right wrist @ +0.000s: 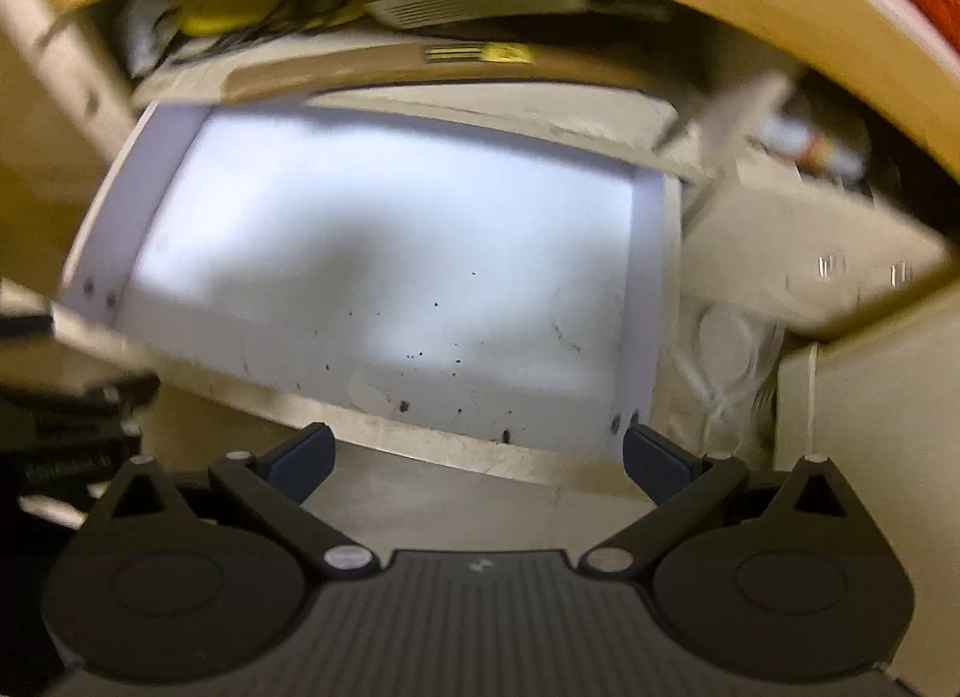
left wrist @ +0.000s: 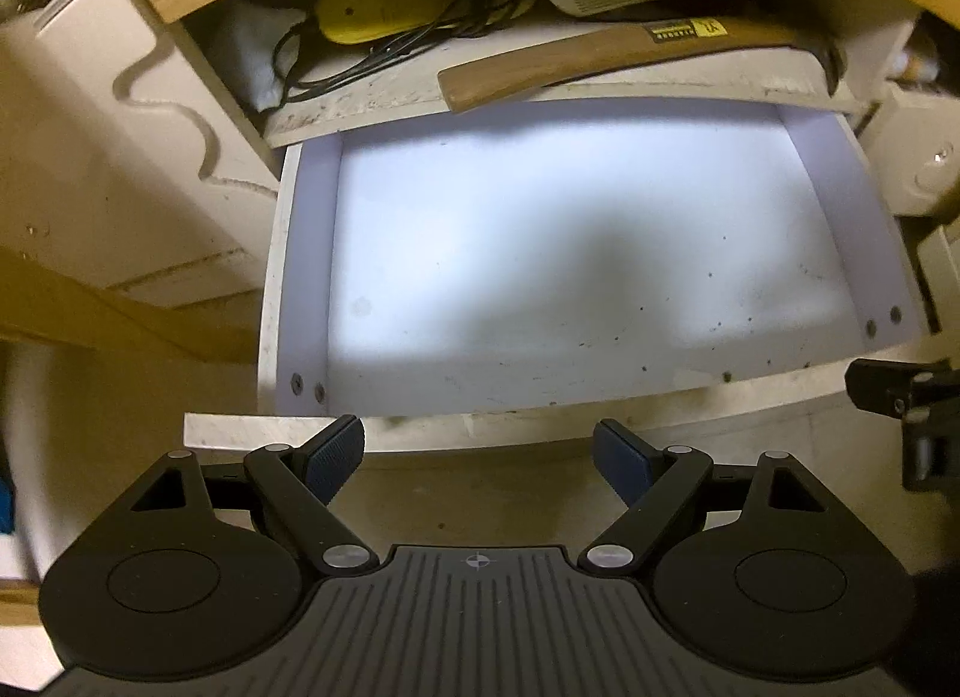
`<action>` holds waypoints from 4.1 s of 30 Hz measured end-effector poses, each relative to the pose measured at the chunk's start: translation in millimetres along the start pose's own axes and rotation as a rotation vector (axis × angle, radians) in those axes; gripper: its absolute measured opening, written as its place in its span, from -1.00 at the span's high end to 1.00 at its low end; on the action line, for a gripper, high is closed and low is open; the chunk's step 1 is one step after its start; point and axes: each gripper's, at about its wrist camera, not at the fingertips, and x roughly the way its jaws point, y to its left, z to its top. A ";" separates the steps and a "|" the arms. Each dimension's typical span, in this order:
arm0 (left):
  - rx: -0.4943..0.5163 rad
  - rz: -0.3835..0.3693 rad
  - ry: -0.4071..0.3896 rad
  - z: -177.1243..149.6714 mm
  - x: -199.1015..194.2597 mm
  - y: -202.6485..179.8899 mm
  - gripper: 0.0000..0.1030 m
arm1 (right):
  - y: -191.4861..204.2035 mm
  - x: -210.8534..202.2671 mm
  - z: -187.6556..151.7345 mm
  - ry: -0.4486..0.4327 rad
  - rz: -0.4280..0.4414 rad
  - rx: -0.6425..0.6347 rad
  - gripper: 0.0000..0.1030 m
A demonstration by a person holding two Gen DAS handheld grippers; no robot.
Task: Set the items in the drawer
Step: 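Open both tools' fingers and raise them away from the drawer, then move the left tool to the white egg-shaped item and grasp it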
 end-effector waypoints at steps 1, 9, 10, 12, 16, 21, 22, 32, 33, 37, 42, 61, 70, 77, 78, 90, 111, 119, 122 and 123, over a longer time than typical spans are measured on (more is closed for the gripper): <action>-0.006 -0.002 -0.002 0.2 -0.5 -0.3 -0.63 | -2.1 -0.6 0.4 0.000 0.009 0.027 -0.99; -0.090 -0.042 -0.012 8.2 -10.1 -2.0 -0.63 | 1.9 -0.8 -1.3 -0.012 0.007 0.035 -0.99; -0.094 -0.045 -0.016 9.6 -11.1 -2.4 -0.63 | 2.4 0.1 -1.3 -0.010 0.007 0.030 -0.99; -0.098 -0.046 -0.018 11.5 -11.1 -2.6 -0.63 | 3.3 1.8 -1.3 -0.006 0.006 0.021 -0.99; -0.096 -0.038 -0.014 13.4 -8.4 -3.0 -0.63 | 4.7 6.5 -1.0 0.001 0.011 0.016 -0.99; -0.092 -0.028 -0.019 13.7 -8.0 -3.7 -0.63 | 7.3 7.3 -1.0 -0.004 0.010 0.013 -0.99; -0.090 -0.027 -0.023 13.8 -8.5 -4.0 -0.63 | 7.3 6.4 -0.9 -0.008 0.009 0.014 -0.99; -0.094 -0.009 -0.178 19.4 -30.3 -0.7 -0.63 | 0.0 -16.6 6.2 -0.155 0.007 0.064 -0.99; -0.093 -0.006 -0.195 20.4 -32.7 -0.4 -0.63 | -0.5 -19.8 7.2 -0.175 0.005 0.065 -0.99; -0.092 -0.003 -0.243 25.5 -39.0 -0.3 -0.63 | -2.5 -31.7 10.9 -0.250 0.000 0.069 -0.99; -0.087 0.001 -0.332 30.3 -49.7 -0.1 -0.63 | -2.8 -46.4 14.7 -0.346 -0.002 0.062 -0.99; -0.072 0.000 -0.662 40.1 -95.0 5.5 -0.63 | -7.8 -116.2 13.7 -0.760 -0.008 0.043 -0.99; -0.078 0.001 -0.819 34.6 -113.7 5.3 -0.63 | -6.7 -130.5 11.6 -0.837 -0.013 0.029 -0.99; -0.107 -0.005 -0.839 35.1 -114.6 8.4 -0.63 | -6.5 -131.6 9.6 -0.839 -0.008 0.025 -0.99; -0.107 -0.006 -0.841 34.6 -114.8 8.8 -0.63 | -6.4 -131.7 9.7 -0.839 -0.008 0.025 -0.99; -0.073 -0.016 -0.873 36.5 -114.2 4.4 -0.63 | -6.3 -131.5 8.6 -0.839 -0.006 0.029 -0.99; -0.055 -0.056 -0.892 85.8 -84.5 -0.3 -0.63 | -7.2 -130.4 11.8 -0.824 -0.002 0.040 -0.99; -0.061 -0.053 -0.885 111.1 -70.7 2.6 -0.63 | -6.5 -129.5 13.6 -0.816 0.013 0.034 -0.99; -0.065 -0.065 -0.881 119.6 -65.2 3.8 -0.63 | -6.6 -129.3 14.6 -0.814 0.020 0.034 -0.99; -0.065 -0.066 -0.878 122.3 -63.1 4.0 -0.63 | -6.6 -129.2 15.0 -0.813 0.022 0.035 -0.99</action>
